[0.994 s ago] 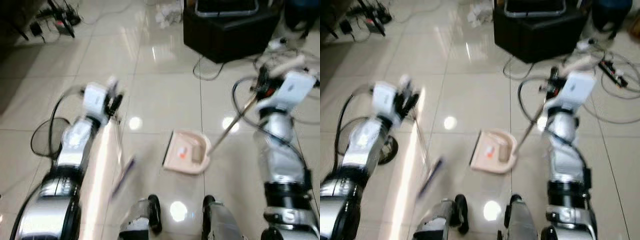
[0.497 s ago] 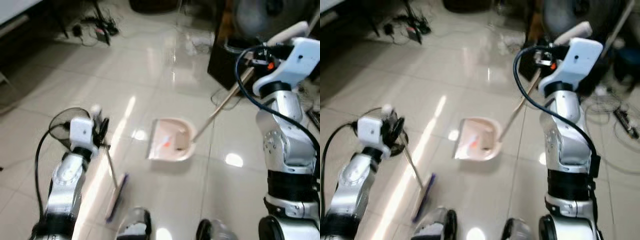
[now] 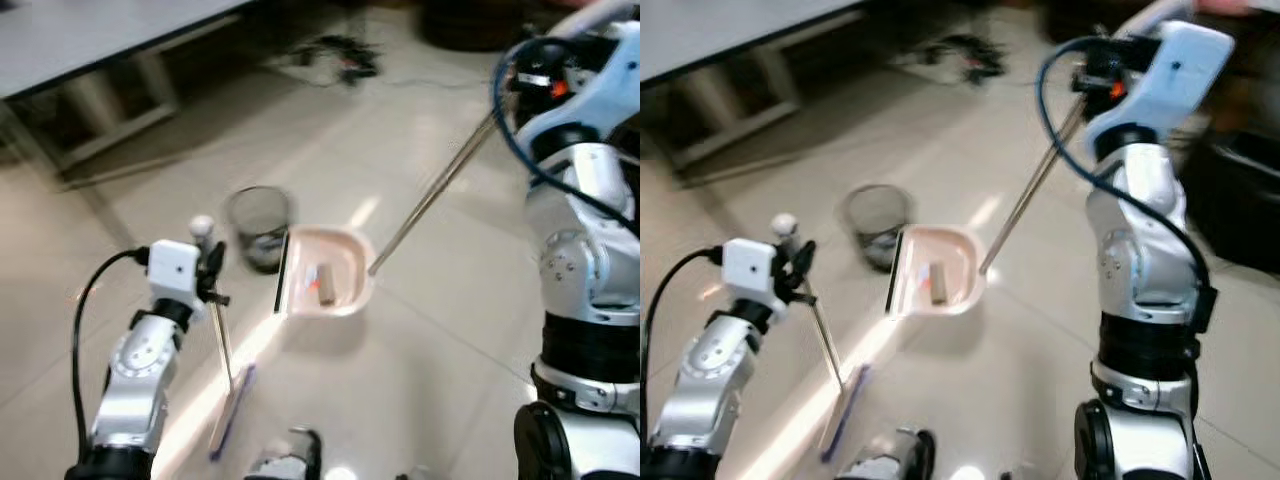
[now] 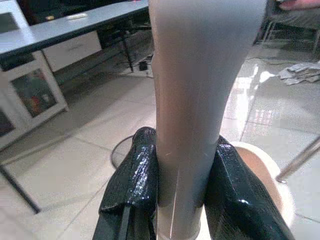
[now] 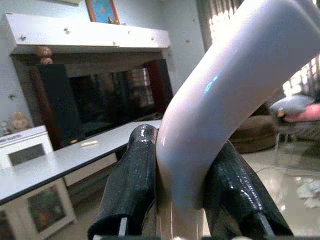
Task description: Sweep floor
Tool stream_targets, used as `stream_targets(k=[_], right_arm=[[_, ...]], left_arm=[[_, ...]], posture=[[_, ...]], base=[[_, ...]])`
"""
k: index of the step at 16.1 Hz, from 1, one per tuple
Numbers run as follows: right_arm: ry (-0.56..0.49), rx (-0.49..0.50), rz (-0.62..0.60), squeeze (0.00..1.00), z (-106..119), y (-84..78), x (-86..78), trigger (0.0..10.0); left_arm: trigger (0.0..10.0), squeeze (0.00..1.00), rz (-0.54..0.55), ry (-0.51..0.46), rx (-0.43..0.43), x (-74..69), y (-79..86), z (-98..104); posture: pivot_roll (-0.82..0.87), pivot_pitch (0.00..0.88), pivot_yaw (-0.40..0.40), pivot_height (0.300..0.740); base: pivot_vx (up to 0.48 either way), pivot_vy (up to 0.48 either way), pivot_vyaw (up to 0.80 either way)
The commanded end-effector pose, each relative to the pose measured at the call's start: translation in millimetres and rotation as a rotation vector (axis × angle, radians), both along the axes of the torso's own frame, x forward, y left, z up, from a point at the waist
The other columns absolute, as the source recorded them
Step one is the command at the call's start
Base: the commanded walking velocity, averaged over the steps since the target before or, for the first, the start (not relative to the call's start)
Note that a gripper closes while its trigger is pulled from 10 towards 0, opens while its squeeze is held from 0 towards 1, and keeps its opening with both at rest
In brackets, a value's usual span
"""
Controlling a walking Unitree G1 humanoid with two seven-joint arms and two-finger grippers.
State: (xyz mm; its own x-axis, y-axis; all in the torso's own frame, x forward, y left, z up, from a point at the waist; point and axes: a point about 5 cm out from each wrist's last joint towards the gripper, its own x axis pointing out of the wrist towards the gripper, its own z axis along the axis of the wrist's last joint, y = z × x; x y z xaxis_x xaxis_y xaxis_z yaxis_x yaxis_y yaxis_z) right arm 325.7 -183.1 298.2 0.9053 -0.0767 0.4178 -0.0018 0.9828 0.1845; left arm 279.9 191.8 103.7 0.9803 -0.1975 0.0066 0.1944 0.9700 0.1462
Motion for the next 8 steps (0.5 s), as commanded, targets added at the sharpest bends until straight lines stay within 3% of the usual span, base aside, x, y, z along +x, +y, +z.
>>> stream_targets(k=[1,3,8], right_arm=[[-0.064,0.023,0.000,0.00,16.5,-1.2,-5.2,10.0],[-0.079,0.070,0.002,0.00,20.1,-2.8,-4.9,10.0],[-0.087,0.124,-0.007,0.00,23.9,-6.9,-2.0,10.0]], left_arm=[[10.0,0.00,-0.014,-0.018,0.006,2.7,-2.4,7.5],[10.0,0.00,0.004,-0.023,0.005,6.1,-2.8,8.0],[10.0,0.00,0.034,-0.014,-0.005,6.4,-1.0,6.7]], posture=[[0.02,0.036,0.071,0.740],[0.01,0.031,0.072,0.740],[0.01,0.021,0.069,0.740]], base=[[0.000,0.000,0.79],[0.000,0.000,0.00],[0.287,0.000,0.00]])
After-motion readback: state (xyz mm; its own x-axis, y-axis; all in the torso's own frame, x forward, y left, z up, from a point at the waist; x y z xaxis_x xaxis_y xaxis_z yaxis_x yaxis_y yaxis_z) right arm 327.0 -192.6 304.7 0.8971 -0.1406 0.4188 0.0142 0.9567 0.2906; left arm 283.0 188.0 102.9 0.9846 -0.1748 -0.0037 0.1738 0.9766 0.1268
